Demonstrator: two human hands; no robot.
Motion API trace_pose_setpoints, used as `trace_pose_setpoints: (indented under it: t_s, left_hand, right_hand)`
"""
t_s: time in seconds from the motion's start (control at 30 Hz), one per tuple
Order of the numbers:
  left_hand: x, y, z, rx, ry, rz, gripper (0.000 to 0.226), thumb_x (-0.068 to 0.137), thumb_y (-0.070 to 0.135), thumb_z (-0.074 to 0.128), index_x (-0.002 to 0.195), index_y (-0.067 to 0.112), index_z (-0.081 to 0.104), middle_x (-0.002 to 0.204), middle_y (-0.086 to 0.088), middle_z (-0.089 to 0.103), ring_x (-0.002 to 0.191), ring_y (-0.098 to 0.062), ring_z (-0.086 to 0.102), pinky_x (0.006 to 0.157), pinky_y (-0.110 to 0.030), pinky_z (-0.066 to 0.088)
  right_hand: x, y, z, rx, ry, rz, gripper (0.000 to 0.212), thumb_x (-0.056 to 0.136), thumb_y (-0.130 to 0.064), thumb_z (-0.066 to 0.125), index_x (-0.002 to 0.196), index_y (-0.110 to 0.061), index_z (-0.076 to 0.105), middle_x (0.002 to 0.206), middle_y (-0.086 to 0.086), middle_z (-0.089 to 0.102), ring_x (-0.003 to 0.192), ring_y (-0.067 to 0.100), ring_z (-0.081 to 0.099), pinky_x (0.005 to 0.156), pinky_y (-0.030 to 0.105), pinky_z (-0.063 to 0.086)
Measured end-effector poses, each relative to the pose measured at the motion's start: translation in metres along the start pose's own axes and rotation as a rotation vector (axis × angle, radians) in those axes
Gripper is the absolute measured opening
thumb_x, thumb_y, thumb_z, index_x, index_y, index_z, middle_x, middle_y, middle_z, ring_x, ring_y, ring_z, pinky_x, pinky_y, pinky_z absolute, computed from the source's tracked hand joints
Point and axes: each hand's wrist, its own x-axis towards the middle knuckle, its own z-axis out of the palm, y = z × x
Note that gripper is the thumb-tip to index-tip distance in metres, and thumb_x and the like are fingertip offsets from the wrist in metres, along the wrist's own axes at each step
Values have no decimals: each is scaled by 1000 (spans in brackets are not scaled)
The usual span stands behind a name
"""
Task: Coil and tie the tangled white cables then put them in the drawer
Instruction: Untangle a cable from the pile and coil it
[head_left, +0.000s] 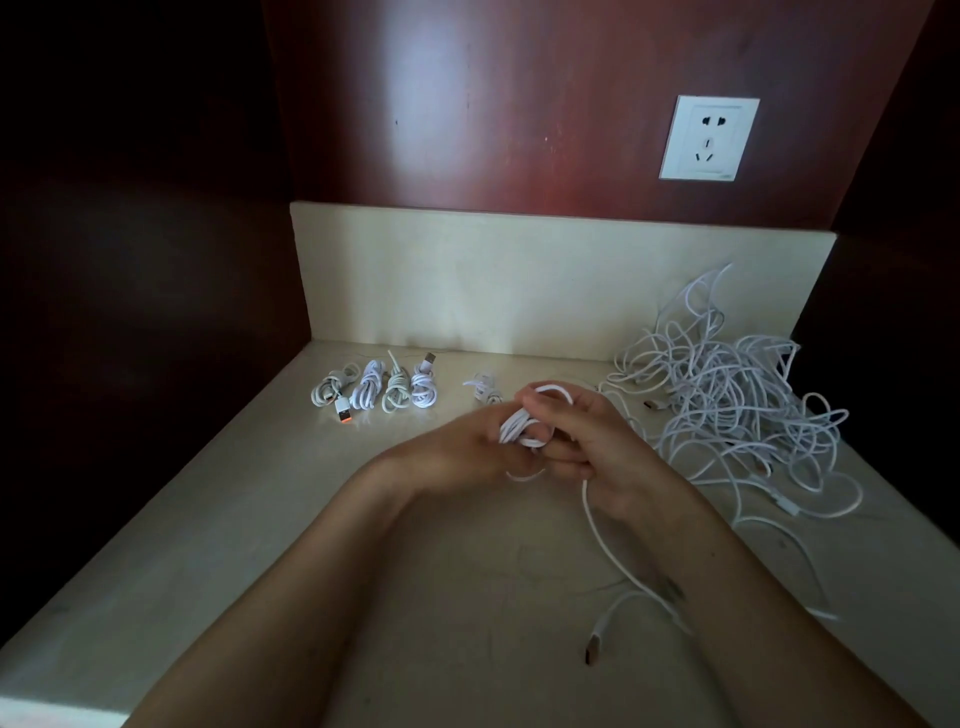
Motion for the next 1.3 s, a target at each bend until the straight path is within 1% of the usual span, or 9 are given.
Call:
trace_pose_setpoints:
  t_s: [0.07, 0.2, 0.33, 0.53, 0.63, 0.73, 0.97, 1.2, 1.3]
  left_hand:
    - [0, -4, 4, -39, 70, 6, 27, 94, -2, 54, 105, 22, 60, 92, 13, 72, 91, -4, 67, 82, -23, 52]
    - [5, -18, 1, 523, 325, -3, 18, 95, 31, 52, 101, 24, 67, 100, 5, 71, 97, -16, 67, 87, -40, 52]
    - [9, -13, 5, 705, 460, 37, 4, 92, 27, 59, 92, 26, 63, 87, 4, 68, 87, -22, 65, 73, -35, 50]
    - [5, -1, 8, 212, 497, -44, 35, 69, 38, 71, 88, 22, 46, 79, 4, 68, 64, -11, 61, 62, -34, 49]
    - [6, -1, 12, -59, 591, 23, 45, 82, 57, 61, 78, 16, 45, 67, 1, 53, 59, -12, 49, 59, -28, 42]
    - [14, -11, 5, 53, 729, 67, 40, 99, 45, 48, 69, 19, 41, 59, 6, 42, 56, -12, 44, 57, -38, 42]
    - [11, -28, -7, 263, 664, -60, 46, 88, 58, 46, 67, 17, 45, 57, 7, 46, 60, -18, 50, 70, -53, 52]
    - [11, -24, -10, 222, 561, -33, 55, 83, 61, 46, 65, 9, 44, 60, -3, 46, 57, -16, 46, 60, -44, 48]
    - [10, -21, -11, 124, 492, 11, 51, 95, 40, 51, 66, -1, 43, 63, -10, 42, 57, -15, 41, 56, -30, 37]
  right_hand:
    - [0, -1, 1, 0, 36, -23, 18, 84, -21, 64, 67, -18, 68, 58, 0, 48, 35, -1, 23, 33, 12, 16]
    - [6, 3, 4, 45, 211, -36, 18, 92, -10, 61, 75, -14, 64, 51, -3, 46, 34, -1, 24, 34, 12, 18]
    - [7, 1, 1, 103, 232, -39, 18, 94, -10, 59, 76, -13, 61, 51, -4, 45, 34, -1, 22, 33, 12, 17]
    - [7, -1, -3, 152, 189, -23, 27, 97, -12, 54, 69, -16, 55, 49, -6, 44, 33, -1, 22, 31, 13, 17]
    - [6, 0, 1, 158, 186, -36, 20, 96, -14, 55, 76, -15, 57, 52, -5, 45, 33, -1, 22, 31, 13, 17]
    - [5, 1, 1, 77, 205, -59, 13, 95, -16, 58, 82, -15, 60, 58, -1, 47, 37, 2, 26, 34, 13, 19]
    - [4, 6, -2, -152, 229, 8, 12, 95, -21, 59, 89, -15, 67, 68, 4, 53, 52, 7, 38, 38, 16, 22]
    - [0, 1, -1, -251, 302, -104, 9, 92, -9, 62, 89, -4, 69, 46, -12, 53, 41, 0, 44, 40, 8, 31]
    - [2, 3, 2, -205, 311, -99, 11, 94, -8, 60, 92, 0, 67, 42, -12, 51, 36, -2, 44, 39, 8, 32]
